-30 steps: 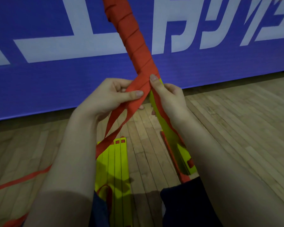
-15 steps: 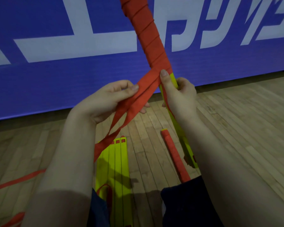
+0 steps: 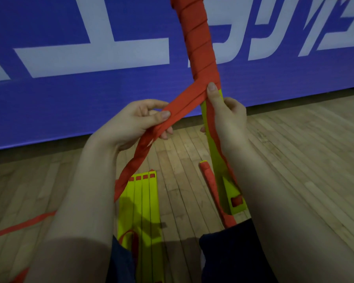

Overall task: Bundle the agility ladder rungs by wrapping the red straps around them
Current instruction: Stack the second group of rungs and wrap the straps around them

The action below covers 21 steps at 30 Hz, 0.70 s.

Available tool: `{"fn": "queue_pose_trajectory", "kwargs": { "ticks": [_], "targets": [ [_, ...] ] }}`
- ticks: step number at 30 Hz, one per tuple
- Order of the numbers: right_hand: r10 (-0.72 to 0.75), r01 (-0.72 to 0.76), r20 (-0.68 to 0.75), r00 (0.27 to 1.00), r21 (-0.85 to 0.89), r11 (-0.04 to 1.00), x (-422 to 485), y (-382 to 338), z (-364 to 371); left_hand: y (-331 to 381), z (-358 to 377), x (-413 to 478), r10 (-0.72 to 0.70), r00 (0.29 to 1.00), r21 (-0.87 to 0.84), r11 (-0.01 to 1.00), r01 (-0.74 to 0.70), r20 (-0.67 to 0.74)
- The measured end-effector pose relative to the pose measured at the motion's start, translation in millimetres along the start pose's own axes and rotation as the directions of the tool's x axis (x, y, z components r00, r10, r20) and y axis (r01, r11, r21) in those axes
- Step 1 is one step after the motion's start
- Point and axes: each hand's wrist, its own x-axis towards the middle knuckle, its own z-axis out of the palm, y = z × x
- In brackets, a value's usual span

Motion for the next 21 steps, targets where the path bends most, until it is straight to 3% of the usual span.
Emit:
{"fn": "queue_pose_trajectory", "kwargs": {
  "ticks": [2,4,7,10,13,16,19,21],
  "targets": [
    [0.157,-0.176,0.157,0.975,0.115,0.978,0,-5,-1,-3,1,3,0.028,0.999,0.015,1.0,-0.028,-0.034],
    [0.253,-0.342,0.398,0.882,0.171,0.924,-3,-8,-1,-7,3,7,0.078,0.992,0.036,0.997,-0.075,-0.101],
    [0.224,-0.39,0.644,0.732,0.126,0.912,-10,-3,4,-8,11,10,0.155,0.975,0.047,0.988,-0.149,-0.161],
    [0.11,-0.476,0.82,0.562,0.212,0.853,-18,5,13,-5,15,10,0.177,0.971,-0.097,0.976,-0.193,-0.159],
    [-0.039,-0.529,0.902,0.429,0.286,0.799,-17,7,15,-3,10,10,0.218,0.967,-0.151,0.96,-0.237,-0.128],
    [-0.09,-0.67,0.959,0.268,0.253,0.698,-19,4,15,0,9,8,0.23,0.972,-0.241,0.942,-0.234,-0.043],
    [-0.088,-0.662,0.978,0.189,0.193,0.724,-19,6,15,3,8,4,0.237,0.97,-0.266,0.939,-0.217,0.048],
    [-0.046,-0.642,0.984,0.172,0.148,0.752,-17,7,15,1,6,3,0.242,0.967,-0.277,0.937,-0.212,0.076]
  ]
}}
